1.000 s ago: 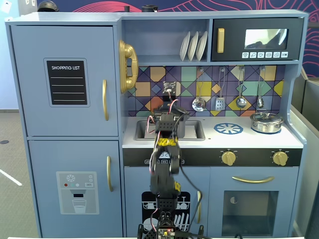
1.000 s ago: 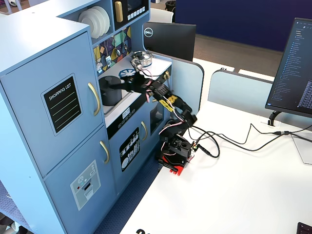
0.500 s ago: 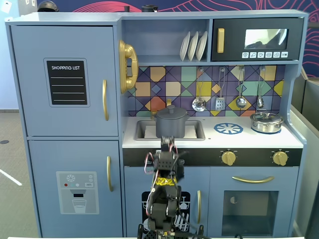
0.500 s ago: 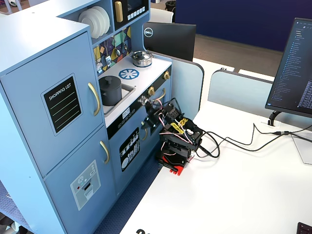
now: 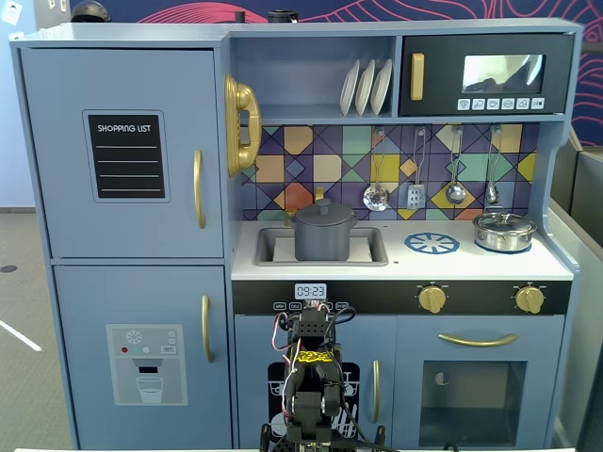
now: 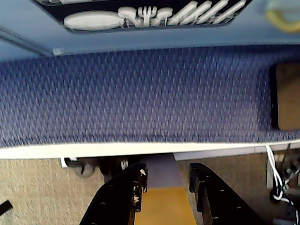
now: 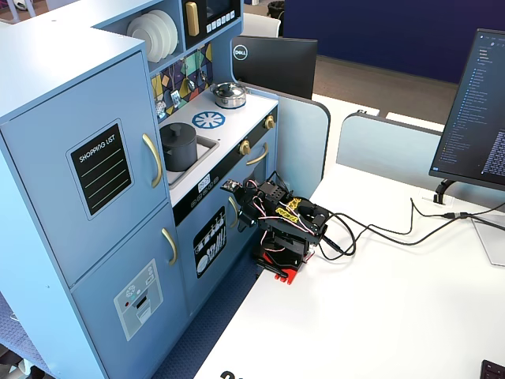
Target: Pick up the lid from the counter and put it on the gray recipient
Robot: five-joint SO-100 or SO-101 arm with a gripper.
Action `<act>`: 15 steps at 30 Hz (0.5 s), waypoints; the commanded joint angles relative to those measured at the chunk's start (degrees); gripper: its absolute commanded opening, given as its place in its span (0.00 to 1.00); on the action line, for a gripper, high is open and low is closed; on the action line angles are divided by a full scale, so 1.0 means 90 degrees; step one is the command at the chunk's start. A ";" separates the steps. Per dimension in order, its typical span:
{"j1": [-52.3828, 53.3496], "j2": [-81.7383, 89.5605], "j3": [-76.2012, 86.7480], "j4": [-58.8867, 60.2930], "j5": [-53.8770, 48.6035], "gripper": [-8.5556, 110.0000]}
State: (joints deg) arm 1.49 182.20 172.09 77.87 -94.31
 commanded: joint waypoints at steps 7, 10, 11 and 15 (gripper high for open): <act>-0.0146 -0.0010 -0.0020 0.1094 0.0811 0.10; -0.0146 -0.0010 -0.0020 0.1094 0.0840 0.11; -0.0146 -0.0010 -0.0020 0.1094 0.0840 0.11; -0.0146 -0.0010 -0.0020 0.1094 0.0850 0.11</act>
State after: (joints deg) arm 0.53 182.46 170.86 78.22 -88.68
